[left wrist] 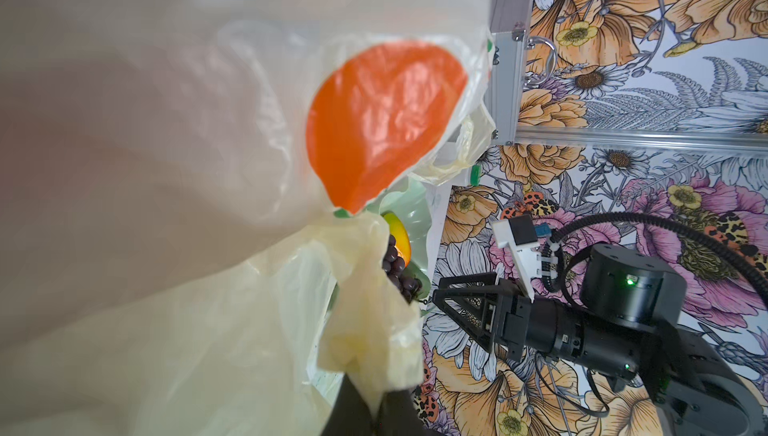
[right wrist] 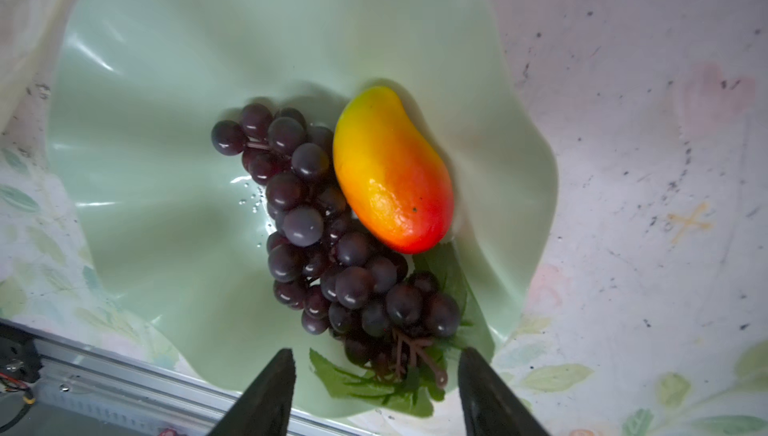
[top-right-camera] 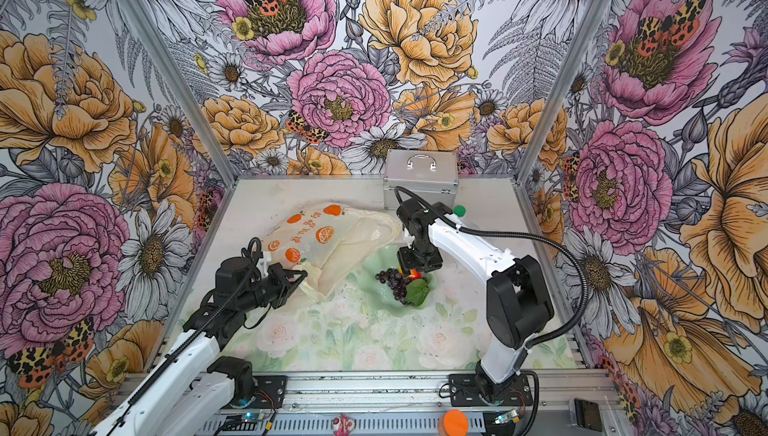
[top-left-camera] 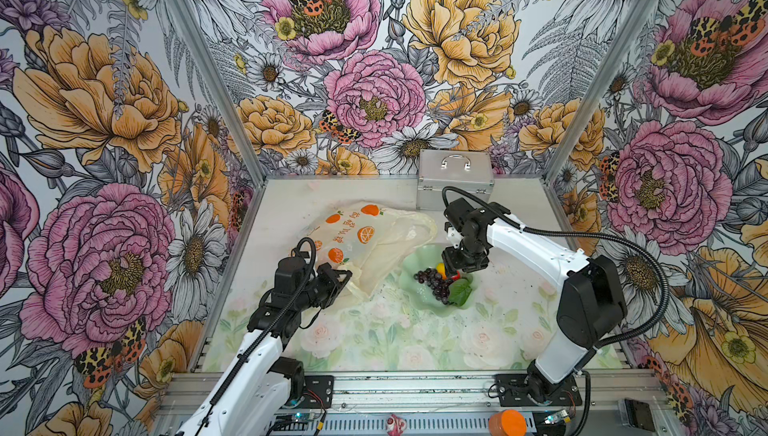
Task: Place the fruits into the plastic bag
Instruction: 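Withdraw the right gripper from the bag and move it over the dish, then lower the right gripper onto the remaining mango and close on it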
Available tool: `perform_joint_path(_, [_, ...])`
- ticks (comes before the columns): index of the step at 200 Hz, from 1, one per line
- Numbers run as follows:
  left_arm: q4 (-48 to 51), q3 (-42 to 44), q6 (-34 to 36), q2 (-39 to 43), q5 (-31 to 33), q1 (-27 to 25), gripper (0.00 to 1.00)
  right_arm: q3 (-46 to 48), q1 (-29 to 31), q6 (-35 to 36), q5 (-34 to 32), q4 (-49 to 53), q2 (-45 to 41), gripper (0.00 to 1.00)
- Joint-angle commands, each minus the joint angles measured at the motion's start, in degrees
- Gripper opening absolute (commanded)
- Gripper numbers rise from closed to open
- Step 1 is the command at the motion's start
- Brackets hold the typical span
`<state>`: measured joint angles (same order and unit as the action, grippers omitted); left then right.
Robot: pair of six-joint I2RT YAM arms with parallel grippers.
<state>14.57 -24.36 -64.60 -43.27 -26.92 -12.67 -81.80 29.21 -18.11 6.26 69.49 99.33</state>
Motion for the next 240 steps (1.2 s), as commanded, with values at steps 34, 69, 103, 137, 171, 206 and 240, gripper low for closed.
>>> perform_joint_path(34, [-1.19, -2.03, 0.79, 0.93, 2.93, -1.13, 0.0, -5.84, 0.24, 3.75, -5.28, -0.33, 7.17, 0.6])
perform_joint_path(69, [0.32, -1.57, 0.87, 2.54, 2.27, -0.28, 0.0, -7.93, 0.23, 4.65, -6.79, -0.37, 10.81, 0.59])
perform_joint_path(103, [1.83, -1.48, 1.31, 3.95, 1.18, 1.12, 0.0, -8.42, 0.23, 5.28, -7.57, -0.58, 13.06, 0.59])
perform_joint_path(137, [3.65, -1.29, 1.71, 5.76, 0.13, 2.58, 0.0, -8.9, 0.23, 5.08, -6.91, -1.29, 15.3, 0.59])
perform_joint_path(171, [4.54, -0.51, 1.85, 7.3, -1.41, 4.36, 0.0, -8.99, 0.23, 4.65, -6.13, -2.16, 17.04, 0.59])
perform_joint_path(206, [4.64, -0.6, 2.15, 7.32, -2.37, 5.45, 0.0, -9.0, 0.31, 3.97, -5.01, -2.87, 18.57, 0.6])
perform_joint_path(240, [4.58, -0.52, 2.28, 6.97, -2.77, 5.74, 0.0, -9.03, 0.36, 3.25, -3.68, -3.66, 19.72, 0.6])
